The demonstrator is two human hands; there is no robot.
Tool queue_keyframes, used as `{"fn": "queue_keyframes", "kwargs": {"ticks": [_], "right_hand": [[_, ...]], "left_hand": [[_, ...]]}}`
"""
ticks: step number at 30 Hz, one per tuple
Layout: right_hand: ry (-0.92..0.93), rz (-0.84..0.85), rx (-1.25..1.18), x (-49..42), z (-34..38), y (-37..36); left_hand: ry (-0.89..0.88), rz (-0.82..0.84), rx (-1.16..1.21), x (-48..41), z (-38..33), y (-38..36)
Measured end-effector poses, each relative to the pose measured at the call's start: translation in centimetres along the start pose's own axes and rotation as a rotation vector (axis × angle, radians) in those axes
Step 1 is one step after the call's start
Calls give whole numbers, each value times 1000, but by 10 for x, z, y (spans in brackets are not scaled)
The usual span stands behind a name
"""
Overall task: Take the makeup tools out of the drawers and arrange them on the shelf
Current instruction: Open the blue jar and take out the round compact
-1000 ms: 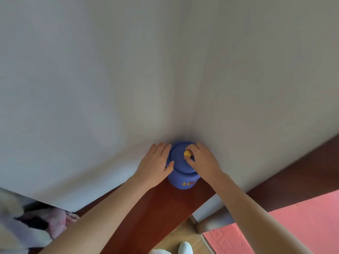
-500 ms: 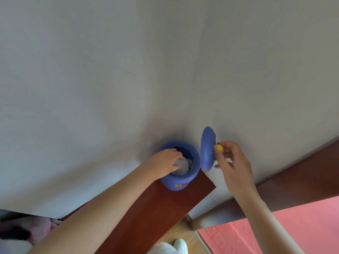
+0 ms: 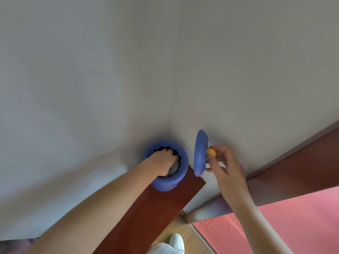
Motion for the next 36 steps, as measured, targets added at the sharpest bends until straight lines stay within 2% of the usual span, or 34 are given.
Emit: {"fn": "queue_keyframes", "kwargs": {"ticks": [2,6,9,12,15,19,21,27,36], "right_hand": [[-13,-4,-13,0,-1,1],[-36,8,-19,-1,-5,-2],[-53,21,-16,-3,-8,-6],[-48,39,3,-5,-11,-11],[-9,67,72,-10,-12,-19],[107,180,260,-19,-14,-40],[181,255,370,-24,-19,-53],[259,402,630,-38,-33,-81],[317,453,808,-38,-45,-99]], "left_hand": [[-26,6,87,7,3,9],[-3,130,318,21,17,19],[24,145,386,34,19,39],[67,52,423,50,24,50],[129,-78,626,80,36,43],[299,-233,824,136,41,15],[383,-246,861,158,39,-9],[595,-109,715,186,23,-87],[677,17,431,189,-1,-135]]}}
Point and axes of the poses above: each hand's wrist, its own x-axis away from the middle knuckle, its own y-axis out of the back of the hand, z = x × y, the point moved 3 cm from there along -x, towards the middle knuckle, and after that the axes turned 13 degrees about -x, right-handed, at the moved point
